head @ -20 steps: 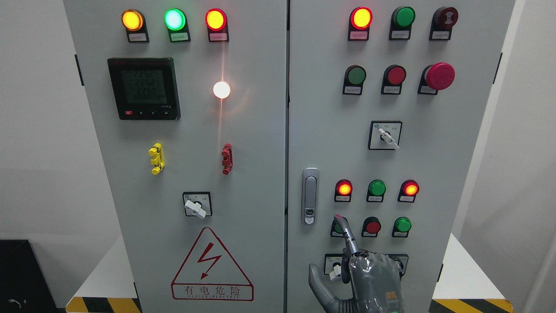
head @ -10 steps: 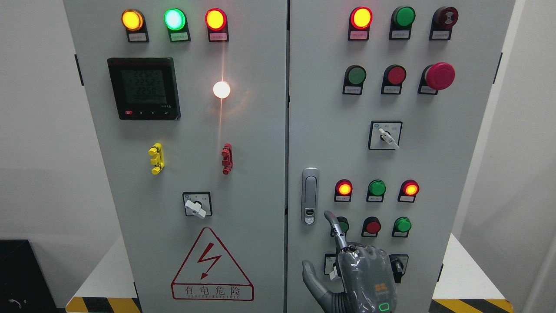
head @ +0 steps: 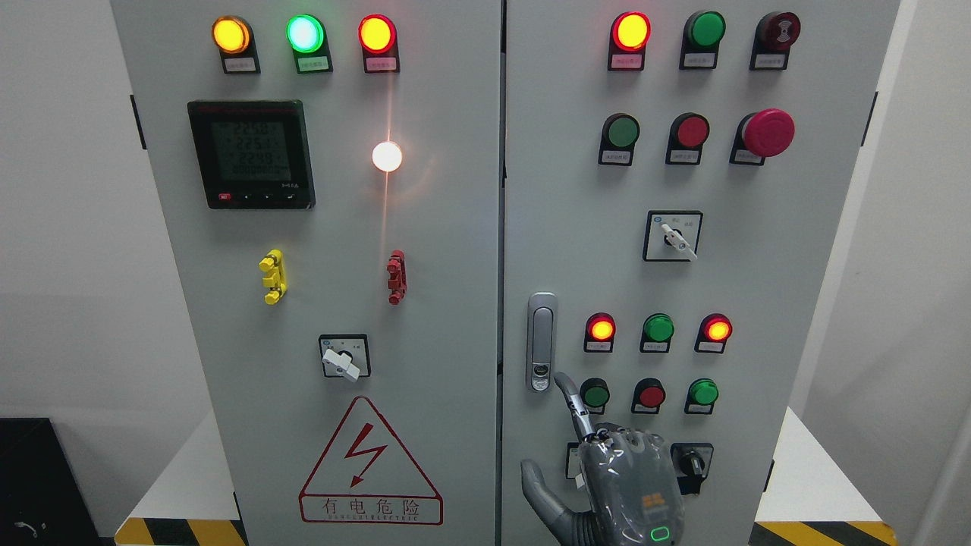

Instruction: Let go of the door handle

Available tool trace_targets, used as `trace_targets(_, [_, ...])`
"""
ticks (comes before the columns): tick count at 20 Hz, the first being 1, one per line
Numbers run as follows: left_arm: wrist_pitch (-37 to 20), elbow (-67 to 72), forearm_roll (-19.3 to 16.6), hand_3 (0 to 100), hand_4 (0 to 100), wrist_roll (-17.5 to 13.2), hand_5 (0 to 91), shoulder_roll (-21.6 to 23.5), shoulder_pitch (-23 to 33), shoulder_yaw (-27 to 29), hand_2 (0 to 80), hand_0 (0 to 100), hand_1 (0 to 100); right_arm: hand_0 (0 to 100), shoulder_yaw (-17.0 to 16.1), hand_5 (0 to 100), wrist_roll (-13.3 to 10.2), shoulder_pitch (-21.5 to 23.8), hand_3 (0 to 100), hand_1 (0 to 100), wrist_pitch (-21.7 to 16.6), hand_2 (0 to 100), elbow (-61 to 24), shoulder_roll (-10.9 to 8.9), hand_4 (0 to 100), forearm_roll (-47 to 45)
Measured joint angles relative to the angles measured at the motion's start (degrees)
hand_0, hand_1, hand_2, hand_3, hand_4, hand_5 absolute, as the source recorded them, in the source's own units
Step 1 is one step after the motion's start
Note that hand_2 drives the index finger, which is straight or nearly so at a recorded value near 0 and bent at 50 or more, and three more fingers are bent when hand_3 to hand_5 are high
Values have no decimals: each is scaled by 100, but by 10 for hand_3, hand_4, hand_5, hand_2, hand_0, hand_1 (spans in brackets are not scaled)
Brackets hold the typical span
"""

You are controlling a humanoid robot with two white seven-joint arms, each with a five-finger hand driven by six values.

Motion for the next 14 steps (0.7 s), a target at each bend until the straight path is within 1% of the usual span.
trace_targets(11, [0,2,1,0,0,0,0,-1,0,0,0,120,556,424,2,1000,-3,-72,1000,304,-1,0,182,0,1000,244])
trace_targets(14, [0,2,1,0,0,0,0,-1,0,0,0,120,556,424,3,1000,-42,-83,1000,303,6,0,225,3,1000,285])
